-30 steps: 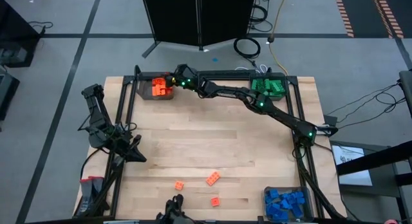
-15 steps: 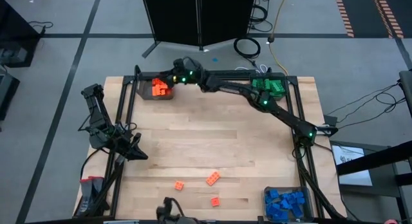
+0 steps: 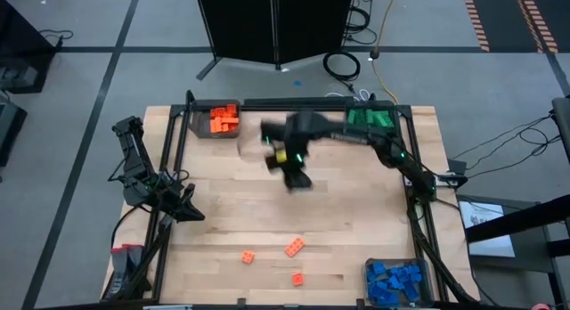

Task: Sort blocks
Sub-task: Put the orange game piece into the top left black bin

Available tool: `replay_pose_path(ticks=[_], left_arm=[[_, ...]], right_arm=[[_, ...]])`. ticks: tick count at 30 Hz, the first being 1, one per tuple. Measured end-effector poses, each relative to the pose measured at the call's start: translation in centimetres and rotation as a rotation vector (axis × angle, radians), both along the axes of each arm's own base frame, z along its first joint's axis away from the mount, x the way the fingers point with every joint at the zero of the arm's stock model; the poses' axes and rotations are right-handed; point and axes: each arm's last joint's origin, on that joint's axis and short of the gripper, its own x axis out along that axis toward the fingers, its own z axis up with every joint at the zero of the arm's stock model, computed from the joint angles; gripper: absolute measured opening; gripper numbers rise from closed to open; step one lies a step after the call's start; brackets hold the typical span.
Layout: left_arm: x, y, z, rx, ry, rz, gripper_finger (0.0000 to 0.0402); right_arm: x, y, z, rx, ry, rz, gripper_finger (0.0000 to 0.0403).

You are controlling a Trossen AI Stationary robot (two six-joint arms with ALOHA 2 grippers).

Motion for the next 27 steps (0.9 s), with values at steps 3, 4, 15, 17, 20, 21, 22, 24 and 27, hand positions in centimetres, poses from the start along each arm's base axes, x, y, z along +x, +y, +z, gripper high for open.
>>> replay_pose_path(ticks=[3, 4, 15, 17, 20, 21, 22, 24, 27], left_arm=[[0.0, 0.1, 0.0, 0.006, -0.001, 0.018, 0.0], [0.0, 0.1, -0.1, 0.009, 0.0, 0.021, 0.0], [0.1, 0.1, -0.2, 0.025, 0.0, 0.054, 0.0], [0.1, 0.2, -0.3, 0.048, 0.006, 0.075, 0.0], [0.1, 0.4, -0.6, 0.085, 0.01, 0.125, 0.0], [0.1, 0.5, -0.7, 0.097, 0.011, 0.141, 0.0], [0.1, 0.6, -0.7, 0.104, 0.011, 0.152, 0.0], [0.1, 0.6, -0.8, 0.113, 0.01, 0.169, 0.0], [0.1, 0.6, -0.8, 0.11, 0.01, 0.175, 0.0]], right_arm=[[-0.9, 4.7, -0.9, -0.022, 0.127, 0.135, 0.0145], [-0.8, 6.0, -1.6, -0.008, 0.139, 0.167, 0.0142], [-7.2, 13.6, -6.3, -0.005, 0.211, 0.184, 0.0093], [-10.0, 13.1, -6.1, -0.028, 0.141, 0.053, 0.0083], [-13.3, 12.2, -5.7, -0.009, -0.06, -0.173, 0.0073], [-14.1, 11.9, -5.8, -0.008, -0.141, -0.238, 0.0071], [-14.7, 11.6, -5.9, -0.01, -0.236, -0.284, 0.0071], [-15.5, 11.3, -6.0, -0.014, -0.423, -0.328, 0.0071], [-15.9, 11.2, -6.4, -0.047, -0.566, -0.268, 0.0071]])
